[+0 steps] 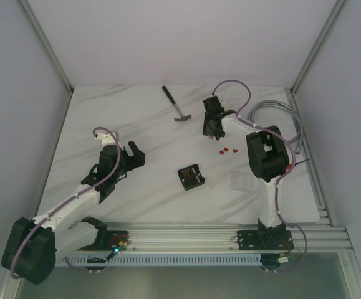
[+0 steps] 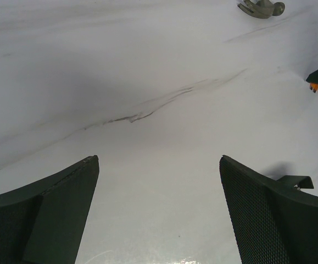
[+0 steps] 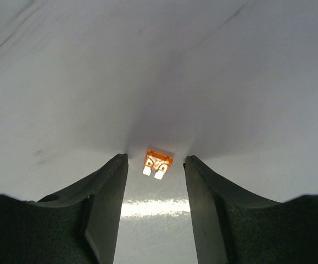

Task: Snap on the fuse box
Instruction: Move the fuse to the center of the board.

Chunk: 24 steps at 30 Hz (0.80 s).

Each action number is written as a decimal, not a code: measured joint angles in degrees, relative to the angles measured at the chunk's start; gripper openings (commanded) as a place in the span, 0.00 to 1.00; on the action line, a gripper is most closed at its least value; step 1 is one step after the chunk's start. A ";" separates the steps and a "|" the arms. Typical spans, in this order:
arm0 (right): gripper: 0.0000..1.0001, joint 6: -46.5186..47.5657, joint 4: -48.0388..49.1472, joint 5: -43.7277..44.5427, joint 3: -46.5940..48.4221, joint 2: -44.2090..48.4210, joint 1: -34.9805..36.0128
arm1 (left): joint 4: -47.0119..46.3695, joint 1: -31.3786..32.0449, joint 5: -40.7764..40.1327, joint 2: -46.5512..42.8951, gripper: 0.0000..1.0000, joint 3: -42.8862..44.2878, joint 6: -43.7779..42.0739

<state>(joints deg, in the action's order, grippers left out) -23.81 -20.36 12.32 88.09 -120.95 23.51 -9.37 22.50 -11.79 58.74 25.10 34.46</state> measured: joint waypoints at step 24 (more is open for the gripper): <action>0.26 3.08 -8.81 0.83 -1.77 2.12 2.49 | 0.02 0.00 0.02 0.00 1.00 0.00 0.02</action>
<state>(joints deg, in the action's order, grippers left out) -20.73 -29.17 13.15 86.32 -118.83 26.00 -9.34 22.50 -11.77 58.74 25.10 34.48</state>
